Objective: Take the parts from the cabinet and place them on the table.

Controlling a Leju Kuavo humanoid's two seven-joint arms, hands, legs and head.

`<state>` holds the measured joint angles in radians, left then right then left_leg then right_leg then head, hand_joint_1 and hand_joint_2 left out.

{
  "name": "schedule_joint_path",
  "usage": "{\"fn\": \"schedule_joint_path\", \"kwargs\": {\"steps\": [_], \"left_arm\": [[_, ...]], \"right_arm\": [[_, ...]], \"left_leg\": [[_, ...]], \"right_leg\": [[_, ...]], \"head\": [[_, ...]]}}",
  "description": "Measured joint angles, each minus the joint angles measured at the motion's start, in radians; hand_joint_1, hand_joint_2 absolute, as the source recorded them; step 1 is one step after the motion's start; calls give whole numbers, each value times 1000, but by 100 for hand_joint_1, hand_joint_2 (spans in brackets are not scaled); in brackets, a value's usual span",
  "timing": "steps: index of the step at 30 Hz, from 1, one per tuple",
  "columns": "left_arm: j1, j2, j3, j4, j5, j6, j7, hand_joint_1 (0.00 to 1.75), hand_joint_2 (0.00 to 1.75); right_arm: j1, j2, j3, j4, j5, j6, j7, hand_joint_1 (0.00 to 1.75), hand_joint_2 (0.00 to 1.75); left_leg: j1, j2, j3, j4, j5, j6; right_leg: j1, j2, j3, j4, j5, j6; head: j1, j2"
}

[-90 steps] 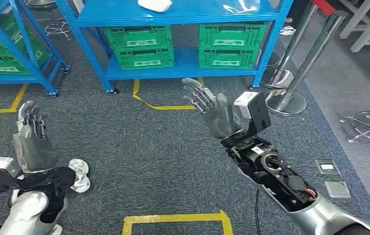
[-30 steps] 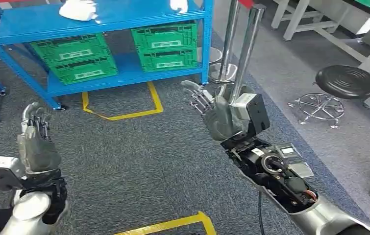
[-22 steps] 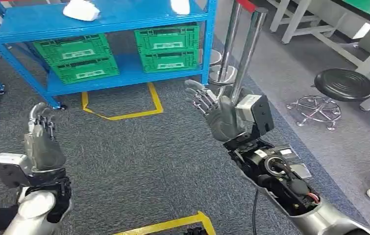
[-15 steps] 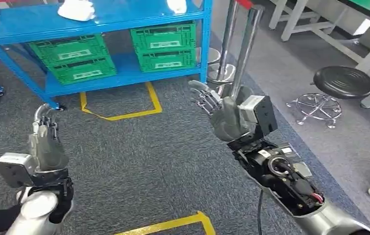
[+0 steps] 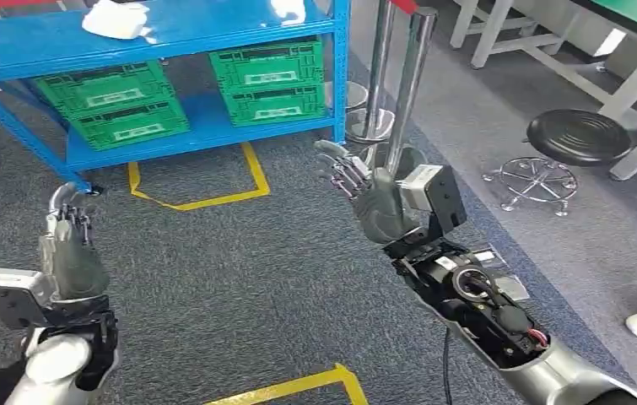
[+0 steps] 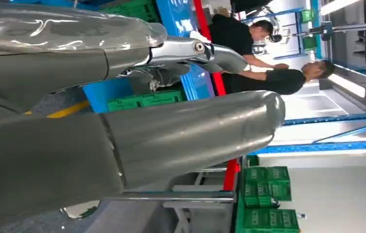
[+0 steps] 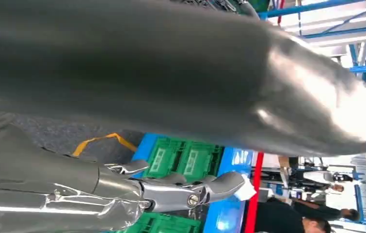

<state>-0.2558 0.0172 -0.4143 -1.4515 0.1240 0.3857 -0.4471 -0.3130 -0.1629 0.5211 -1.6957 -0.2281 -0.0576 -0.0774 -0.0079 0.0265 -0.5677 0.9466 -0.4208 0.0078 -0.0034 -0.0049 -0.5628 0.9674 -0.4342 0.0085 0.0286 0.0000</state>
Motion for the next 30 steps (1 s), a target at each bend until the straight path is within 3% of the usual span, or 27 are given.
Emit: {"fn": "schedule_joint_path", "kwargs": {"steps": [15, 16, 18, 19, 20, 23, 24, 25, 26, 28, 29, 30], "left_arm": [[-1, 5, 0, -1, 3, -2, 24, 0, 0], [-3, 5, 0, -1, 5, -3, 26, 0, 0], [-8, 5, 0, -2, 11, -11, 27, 0, 0], [-9, 4, 0, -2, 14, -12, 27, 0, 0], [-14, 4, 0, -2, 16, -12, 25, 0, 0], [-20, 1, 0, 0, 21, -15, 25, 0, 0], [-20, 1, 0, 3, 23, -18, 24, 0, 0], [-20, 1, 0, 4, 24, -19, 24, 0, 0], [-20, 1, 0, 5, 26, -19, 24, 0, 0], [-20, 0, 0, 6, 29, -20, 24, 0, 0], [-21, 0, 0, 7, 31, -20, 23, 0, 0], [-25, 0, 0, 8, 34, -20, 23, 0, 0]], "right_arm": [[-14, 5, 9, 14, 0, 12, -3, 0, 0], [-14, 6, 10, 14, 0, 12, -3, 0, 0], [-15, 6, 10, 13, 0, 2, -2, 0, 0], [-13, 6, 8, 11, 2, -2, -2, 0, 0], [-13, 6, 8, 11, 2, -5, -2, 0, 0], [-2, 6, 8, 12, 2, -10, 0, 0, 0], [3, 6, 8, 12, 2, -11, 0, 0, 0], [6, 6, 8, 12, 2, -13, 0, 0, 0], [6, 6, 8, 12, 2, -14, 0, 0, 0], [6, 6, 7, 12, 5, -15, 0, 0, 0], [5, 6, 7, 15, 6, -16, 0, 0, 0], [5, 6, 8, 13, 8, -17, 0, 0, 0]], "left_leg": [[-3, -1, -1, 2, -1, 1], [-10, 0, -4, 7, -8, 12], [-8, -1, 7, -17, -8, 25], [11, 4, 28, -41, 7, 20], [12, 4, 41, -53, 7, 21], [18, 7, 58, -55, -5, 19], [21, 6, 63, -54, -10, 14], [26, 5, 71, -53, -16, 8], [32, 4, 80, -50, -25, 0], [46, 3, 103, -38, -51, -21], [44, 2, 103, -34, -62, -33], [37, 3, 96, -14, -69, -43]], "right_leg": [[-5, 0, 1, -1, 1, 1], [-11, -2, 3, -9, 2, 12], [-6, -2, 11, -23, 2, 16], [-6, -1, 4, -20, 3, 17], [-5, 3, -5, 12, -12, 21], [-15, 4, -134, 254, -102, 35], [-20, 4, -163, 296, -104, 40], [-25, 3, -168, 288, -82, 47], [-31, 2, -150, 232, -36, 55], [-47, -7, -69, 40, 80, 73], [-38, -9, -54, 26, 47, 83], [-41, -7, -35, -1, 36, 60]], "head": [[0, 0], [-1, 0], [-7, 0], [-5, 0], [-3, 0], [9, 0], [11, 0], [11, 0], [13, 0], [20, 0], [29, 0], [34, 0]]}}
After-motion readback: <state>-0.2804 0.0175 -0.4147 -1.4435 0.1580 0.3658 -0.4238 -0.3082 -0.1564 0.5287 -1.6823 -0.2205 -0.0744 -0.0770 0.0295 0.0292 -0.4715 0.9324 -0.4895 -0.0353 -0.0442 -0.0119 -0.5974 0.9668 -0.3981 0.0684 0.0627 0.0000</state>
